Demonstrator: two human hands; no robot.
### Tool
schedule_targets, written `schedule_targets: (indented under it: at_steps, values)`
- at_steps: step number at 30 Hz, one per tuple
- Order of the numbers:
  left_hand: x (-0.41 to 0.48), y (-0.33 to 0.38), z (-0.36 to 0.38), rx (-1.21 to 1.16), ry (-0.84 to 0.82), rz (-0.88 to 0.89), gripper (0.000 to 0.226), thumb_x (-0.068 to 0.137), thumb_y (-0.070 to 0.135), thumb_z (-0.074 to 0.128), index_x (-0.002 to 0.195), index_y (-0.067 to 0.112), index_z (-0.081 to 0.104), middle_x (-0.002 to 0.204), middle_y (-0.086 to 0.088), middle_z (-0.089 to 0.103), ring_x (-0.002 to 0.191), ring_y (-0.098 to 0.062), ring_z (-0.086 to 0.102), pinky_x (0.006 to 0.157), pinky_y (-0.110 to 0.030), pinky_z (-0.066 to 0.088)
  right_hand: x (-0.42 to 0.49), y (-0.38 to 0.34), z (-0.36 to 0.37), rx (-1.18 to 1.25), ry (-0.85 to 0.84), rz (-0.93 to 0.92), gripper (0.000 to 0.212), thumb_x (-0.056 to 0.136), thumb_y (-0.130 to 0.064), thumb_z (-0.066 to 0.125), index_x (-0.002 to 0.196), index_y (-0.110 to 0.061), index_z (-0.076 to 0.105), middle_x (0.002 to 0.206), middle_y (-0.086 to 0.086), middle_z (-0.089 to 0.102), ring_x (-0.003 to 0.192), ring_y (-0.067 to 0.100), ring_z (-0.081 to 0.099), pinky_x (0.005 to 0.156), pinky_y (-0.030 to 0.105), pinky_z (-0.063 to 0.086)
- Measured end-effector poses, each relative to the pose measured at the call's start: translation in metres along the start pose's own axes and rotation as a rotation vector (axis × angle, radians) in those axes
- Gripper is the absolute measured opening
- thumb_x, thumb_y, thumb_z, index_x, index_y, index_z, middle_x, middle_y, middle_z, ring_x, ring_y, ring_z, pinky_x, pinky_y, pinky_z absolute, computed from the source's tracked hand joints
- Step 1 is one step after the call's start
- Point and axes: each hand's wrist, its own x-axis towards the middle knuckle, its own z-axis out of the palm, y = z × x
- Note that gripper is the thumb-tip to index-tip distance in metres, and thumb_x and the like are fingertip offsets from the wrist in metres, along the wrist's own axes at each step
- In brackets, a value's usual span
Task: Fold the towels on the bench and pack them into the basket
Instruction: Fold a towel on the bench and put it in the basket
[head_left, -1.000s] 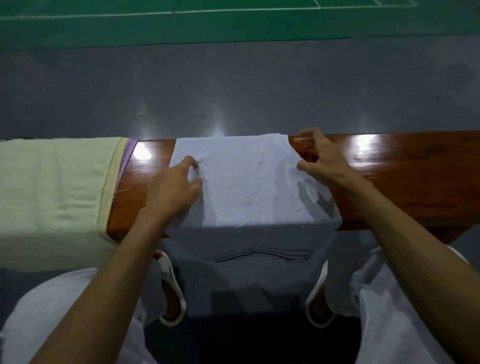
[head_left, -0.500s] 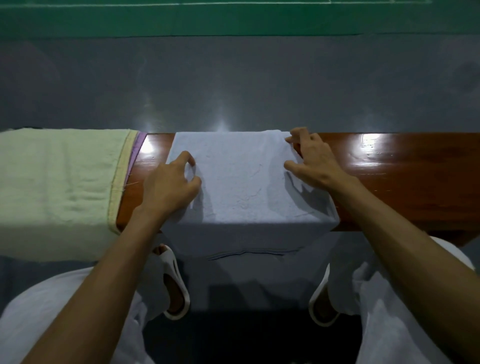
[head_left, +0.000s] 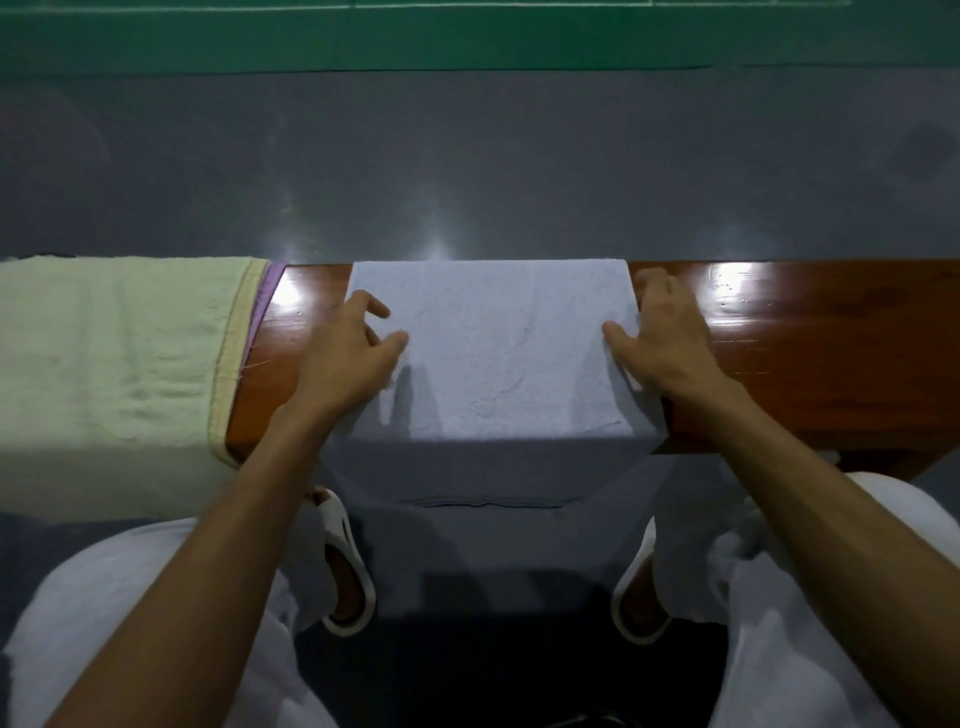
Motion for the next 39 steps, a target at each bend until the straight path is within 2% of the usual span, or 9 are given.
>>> schedule_targets:
  at_steps: [3,6,11,15,19,25,30,33,39]
  values:
    - [-0.007,-0.004,-0.009,0.176,0.19,-0.094,0.035,0.095,0.037,0.071,0.122,0.021,0.055,0.102,0.0,0.064,0.088,-0.019,0.064,0.08,-0.034,0.054,-0.014,0.001,-0.006,-0.048,0.003,0.142,0.041,0.089,-0.046,0.072,0.108,-0.015,0.054,0.105,0.005,0.06,0.092,0.025,0.061,0.08,0.044,0.059]
    - [-0.013,-0.012,-0.012,0.312,0.169,-0.168,0.036,0.093,0.041,0.071,0.111,0.012,0.059,0.101,-0.008,0.063,0.088,-0.025,0.063,0.077,-0.037,0.053,-0.018,0.001,-0.009,-0.05,-0.076,0.171,0.03,0.093,-0.043,0.07,0.092,-0.014,0.061,0.086,0.002,0.063,0.077,0.022,0.064,0.068,0.037,0.058]
    - [-0.012,-0.011,-0.007,0.234,0.132,-0.159,0.024,0.1,0.031,0.067,0.082,0.015,0.063,0.081,-0.005,0.063,0.071,-0.016,0.058,0.063,-0.029,0.045,-0.014,-0.003,-0.01,-0.038,-0.105,0.124,0.02,0.102,-0.031,0.059,0.089,-0.016,0.059,0.085,0.003,0.062,0.077,0.021,0.061,0.068,0.038,0.053]
    - [-0.01,-0.008,-0.004,0.122,0.167,-0.047,0.017,0.104,0.029,0.059,0.095,0.015,0.06,0.094,-0.005,0.062,0.076,-0.014,0.057,0.069,-0.024,0.043,-0.002,0.009,-0.02,0.116,0.02,0.187,0.021,0.104,-0.031,0.053,0.1,-0.011,0.057,0.097,0.007,0.064,0.086,0.026,0.061,0.077,0.045,0.056]
    - [-0.013,-0.003,-0.004,0.115,0.199,0.025,0.012,0.103,0.029,0.059,0.101,0.018,0.055,0.096,-0.004,0.062,0.079,-0.016,0.058,0.076,-0.032,0.047,0.001,0.012,-0.028,0.303,0.098,0.238,0.013,0.101,-0.018,0.059,0.108,-0.007,0.058,0.103,0.005,0.06,0.092,0.021,0.056,0.061,0.016,0.036]
    - [-0.014,-0.009,-0.015,-0.129,-0.12,-0.04,0.049,0.086,0.027,0.082,0.124,0.031,0.052,0.109,0.001,0.066,0.093,-0.014,0.065,0.081,-0.038,0.057,-0.014,0.015,-0.036,0.557,-0.215,0.146,0.054,0.089,-0.012,0.077,0.135,-0.025,0.05,0.132,-0.003,0.052,0.115,0.019,0.054,0.085,0.027,0.049]
    - [-0.018,-0.01,-0.028,-0.029,-0.333,0.011,0.048,0.088,0.017,0.08,0.128,0.035,0.061,0.113,0.005,0.06,0.093,-0.007,0.058,0.071,-0.021,0.045,-0.015,0.031,-0.042,0.545,-0.366,0.074,0.041,0.085,-0.007,0.08,0.119,-0.028,0.069,0.13,0.0,0.059,0.115,0.022,0.058,0.076,0.018,0.051]
    - [-0.018,-0.016,-0.031,-0.074,-0.282,0.012,0.043,0.085,0.022,0.083,0.124,0.032,0.068,0.11,0.006,0.065,0.1,-0.013,0.062,0.081,-0.03,0.052,-0.019,0.033,-0.044,0.543,-0.353,0.069,0.03,0.086,-0.01,0.08,0.113,-0.02,0.073,0.117,-0.007,0.061,0.106,0.016,0.06,0.065,0.012,0.051]
    - [-0.015,-0.022,-0.023,-0.058,-0.043,0.071,0.047,0.088,0.022,0.081,0.132,0.017,0.068,0.12,-0.002,0.067,0.106,-0.018,0.063,0.089,-0.032,0.055,-0.019,0.035,-0.046,0.533,-0.219,0.039,0.04,0.083,-0.009,0.083,0.121,-0.013,0.07,0.12,0.003,0.063,0.107,0.02,0.061,0.075,0.014,0.049]
